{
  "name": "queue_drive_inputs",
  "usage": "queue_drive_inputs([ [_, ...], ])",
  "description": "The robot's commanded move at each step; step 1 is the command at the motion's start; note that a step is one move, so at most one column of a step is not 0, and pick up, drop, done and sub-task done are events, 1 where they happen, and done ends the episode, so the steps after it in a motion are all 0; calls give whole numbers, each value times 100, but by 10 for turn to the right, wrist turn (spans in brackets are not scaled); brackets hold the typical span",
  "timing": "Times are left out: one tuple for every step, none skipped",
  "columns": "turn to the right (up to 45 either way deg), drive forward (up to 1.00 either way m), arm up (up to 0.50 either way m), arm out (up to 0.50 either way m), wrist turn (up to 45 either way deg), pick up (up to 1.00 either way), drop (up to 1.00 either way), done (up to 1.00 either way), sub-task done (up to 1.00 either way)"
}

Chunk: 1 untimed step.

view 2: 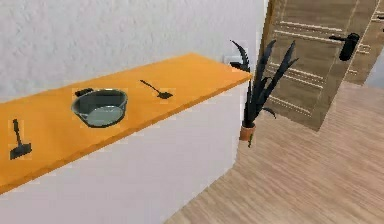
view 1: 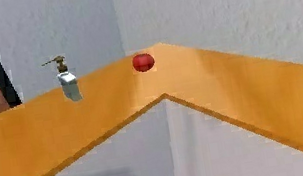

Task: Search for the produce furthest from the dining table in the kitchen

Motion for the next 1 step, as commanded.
queue_drive_inputs([
  [0,0,0,0,0,0,0,100,0],
])
